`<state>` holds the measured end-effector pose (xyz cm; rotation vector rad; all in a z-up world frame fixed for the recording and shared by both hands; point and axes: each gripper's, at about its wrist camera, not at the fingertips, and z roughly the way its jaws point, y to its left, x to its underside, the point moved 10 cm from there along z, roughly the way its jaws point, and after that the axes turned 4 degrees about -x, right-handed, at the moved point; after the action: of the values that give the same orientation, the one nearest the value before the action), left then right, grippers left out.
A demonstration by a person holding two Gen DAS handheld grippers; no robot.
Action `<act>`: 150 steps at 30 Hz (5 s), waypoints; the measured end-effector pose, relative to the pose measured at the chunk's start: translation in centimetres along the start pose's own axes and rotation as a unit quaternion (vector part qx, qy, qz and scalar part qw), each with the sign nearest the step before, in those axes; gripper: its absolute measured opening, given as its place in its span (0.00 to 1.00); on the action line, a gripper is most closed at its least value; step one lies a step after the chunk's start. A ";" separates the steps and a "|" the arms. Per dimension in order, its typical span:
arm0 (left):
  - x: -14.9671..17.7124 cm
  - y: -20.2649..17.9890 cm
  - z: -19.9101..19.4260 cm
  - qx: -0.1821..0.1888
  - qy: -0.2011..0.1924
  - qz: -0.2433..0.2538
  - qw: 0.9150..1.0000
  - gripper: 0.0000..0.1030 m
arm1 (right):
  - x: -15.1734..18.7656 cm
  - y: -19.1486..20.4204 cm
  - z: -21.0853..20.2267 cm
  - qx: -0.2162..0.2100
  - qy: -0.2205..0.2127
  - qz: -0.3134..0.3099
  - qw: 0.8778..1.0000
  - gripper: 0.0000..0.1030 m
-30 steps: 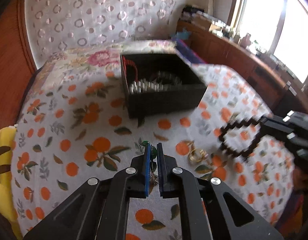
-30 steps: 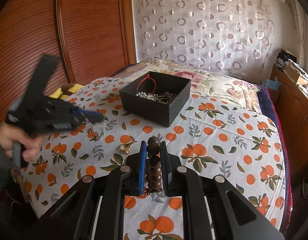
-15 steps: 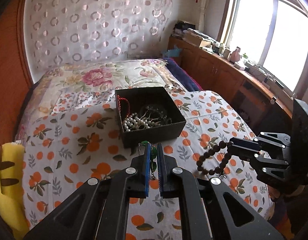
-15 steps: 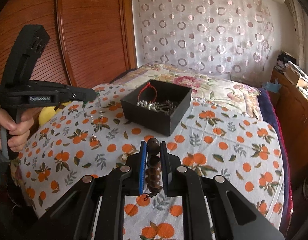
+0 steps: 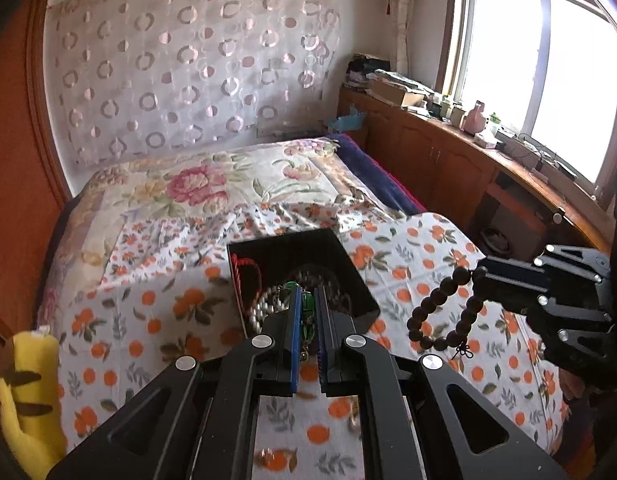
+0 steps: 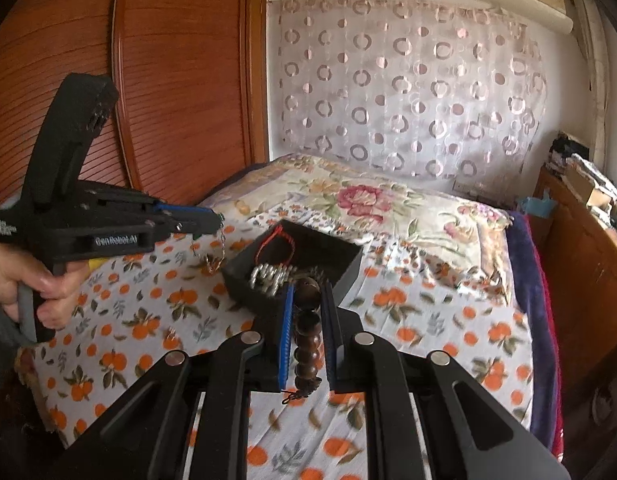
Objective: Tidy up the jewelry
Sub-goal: 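Carry the brooch and bead bracelet over the black box and open both tools, then move the right tool to the gold ring while the left tool grasps the small flower charm, then grasp the gold ring with the right tool while the left tool holds the charm, then lower the ring and charm into the black box and open both tools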
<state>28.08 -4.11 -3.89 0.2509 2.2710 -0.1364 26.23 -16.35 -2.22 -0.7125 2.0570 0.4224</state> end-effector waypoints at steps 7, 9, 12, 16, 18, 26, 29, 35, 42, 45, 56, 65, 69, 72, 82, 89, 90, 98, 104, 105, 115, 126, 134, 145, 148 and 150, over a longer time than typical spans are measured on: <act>-1.5 0.3 3.7 -0.003 0.010 0.002 1.000 0.05 | -3.4 -1.0 1.2 -0.002 -0.012 -0.001 1.000 0.15; -1.3 0.6 5.0 -0.005 0.017 0.001 1.000 0.05 | -3.9 -0.8 1.8 -0.004 -0.012 -0.003 1.000 0.15; -0.6 1.0 6.5 -0.002 0.030 -0.004 1.000 0.05 | -4.3 -0.6 2.5 -0.008 -0.010 -0.006 1.000 0.15; 0.3 1.3 7.6 0.006 0.041 -0.011 0.999 0.05 | -4.6 -0.2 3.9 -0.015 -0.004 -0.008 1.000 0.15; 0.5 1.5 8.0 0.008 0.045 -0.011 0.999 0.05 | -4.6 -0.1 4.6 -0.019 -0.002 -0.003 1.000 0.15; 0.8 3.4 7.3 0.004 0.036 -0.032 0.999 0.12 | -4.5 0.2 7.2 -0.027 0.009 -0.001 1.000 0.15; 0.8 4.5 6.5 -0.010 0.026 -0.035 0.999 0.17 | -4.6 0.6 8.3 -0.032 0.015 -0.002 0.999 0.15; 1.7 7.9 5.1 -0.034 0.018 -0.054 0.998 0.23 | -5.8 2.3 11.1 -0.061 0.024 -0.002 0.998 0.15; 3.5 10.4 4.4 -0.047 0.024 -0.072 0.996 0.23 | -4.6 1.0 16.4 -0.048 0.079 0.017 0.996 0.15; 4.1 10.3 4.0 -0.045 0.025 -0.073 0.996 0.23 | -3.4 0.0 17.4 -0.031 0.097 0.022 0.995 0.15; 7.4 8.7 2.1 -0.036 0.026 -0.069 0.997 0.37 | -0.8 -1.2 11.9 -0.005 0.064 0.021 0.998 0.26; 11.6 7.4 0.8 -0.023 0.043 -0.074 0.996 0.42 | 5.2 4.0 7.0 -0.044 0.076 -0.010 0.996 0.33; 13.0 6.8 0.4 -0.023 0.051 -0.069 0.996 0.42 | 7.4 5.5 7.0 -0.058 0.094 -0.007 0.994 0.33; 13.8 6.5 -0.2 -0.025 0.050 -0.073 0.996 0.52 | 9.1 6.5 7.3 -0.067 0.112 -0.006 0.991 0.33; 15.1 5.1 -0.1 -0.030 0.062 -0.048 0.996 0.61 | 12.3 7.9 9.4 -0.064 0.156 -0.040 0.985 0.34; 15.8 4.8 1.0 -0.031 0.077 -0.041 0.996 0.61 | 12.2 8.0 9.4 -0.066 0.159 -0.051 0.984 0.20; 15.9 4.7 1.0 -0.030 0.078 -0.039 0.996 0.61 | 12.2 7.9 9.3 -0.065 0.159 -0.049 0.984 0.20; 15.9 3.9 1.9 -0.018 0.085 -0.029 0.996 0.42 | 12.3 7.2 8.4 -0.066 0.151 -0.035 0.986 0.20; 16.1 3.2 2.3 -0.002 0.090 -0.027 0.996 0.15 | 12.1 6.4 7.9 -0.064 0.144 -0.024 0.987 0.20; 16.1 3.0 2.4 0.000 0.090 -0.028 0.996 0.13 | 12.0 6.2 7.9 -0.064 0.143 -0.024 0.987 0.20; 15.2 2.9 2.4 -0.009 0.075 -0.021 0.997 0.00 | 10.8 5.1 7.5 -0.059 0.131 -0.024 0.989 0.20; 14.5 3.7 1.5 -0.023 0.071 -0.032 0.997 0.13 | 10.6 4.8 7.5 -0.059 0.129 -0.025 0.990 0.20; 15.2 2.5 3.1 -0.015 0.086 -0.020 0.996 0.24 | 10.9 4.8 7.7 -0.059 0.130 -0.023 0.989 0.20; 12.9 1.2 3.0 0.002 0.064 -0.010 0.998 0.13 | 9.6 3.8 7.6 -0.058 0.117 -0.018 0.991 0.20; 10.3 0.7 3.1 0.003 0.045 -0.003 0.999 0.13 | 7.6 2.9 7.7 -0.054 0.097 -0.012 0.994 0.20; 8.4 0.6 3.3 0.003 0.034 0.000 0.999 0.13 | 6.0 2.2 7.7 -0.048 0.083 -0.011 0.995 0.20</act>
<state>25.26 -3.01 -12.44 0.2618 2.3386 -0.1375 27.18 -12.46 -11.44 -0.8519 2.1944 0.4641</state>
